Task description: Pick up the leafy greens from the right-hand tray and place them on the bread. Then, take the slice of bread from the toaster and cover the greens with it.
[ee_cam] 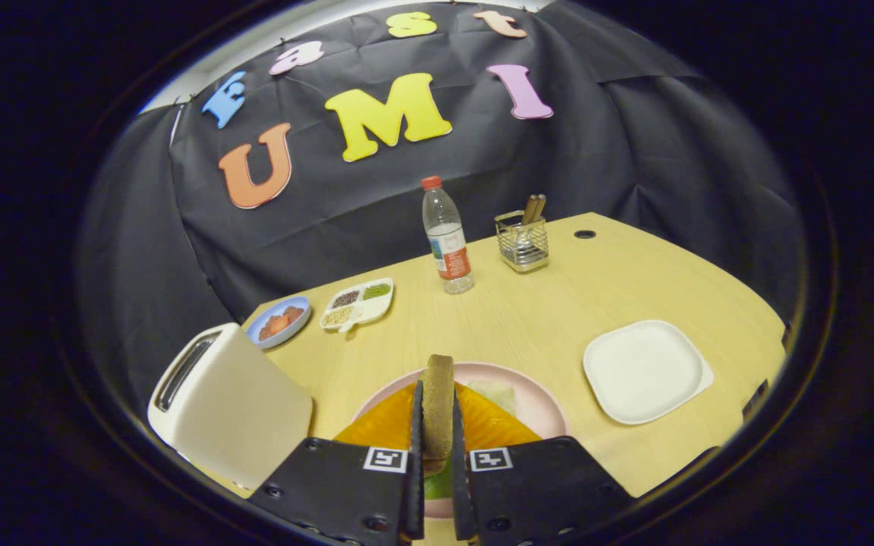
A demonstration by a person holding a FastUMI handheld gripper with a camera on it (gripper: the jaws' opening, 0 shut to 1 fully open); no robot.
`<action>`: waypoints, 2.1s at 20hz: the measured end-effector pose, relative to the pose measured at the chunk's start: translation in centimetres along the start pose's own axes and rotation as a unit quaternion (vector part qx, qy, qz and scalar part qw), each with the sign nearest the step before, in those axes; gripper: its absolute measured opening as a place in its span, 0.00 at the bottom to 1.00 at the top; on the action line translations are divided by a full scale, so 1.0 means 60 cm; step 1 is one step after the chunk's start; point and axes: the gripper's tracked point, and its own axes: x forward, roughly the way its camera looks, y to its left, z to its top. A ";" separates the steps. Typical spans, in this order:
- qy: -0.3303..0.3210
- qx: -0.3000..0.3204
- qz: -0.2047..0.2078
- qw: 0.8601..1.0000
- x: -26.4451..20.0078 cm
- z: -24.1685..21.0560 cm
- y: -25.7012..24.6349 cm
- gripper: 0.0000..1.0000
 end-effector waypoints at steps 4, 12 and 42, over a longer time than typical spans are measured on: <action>0.004 -0.038 -0.014 0.999 0.013 -0.028 -0.027 0.24; -0.032 -0.103 -0.064 0.992 0.006 -0.035 -0.070 0.56; -0.329 -0.151 -0.059 0.930 -0.553 0.224 -0.003 0.95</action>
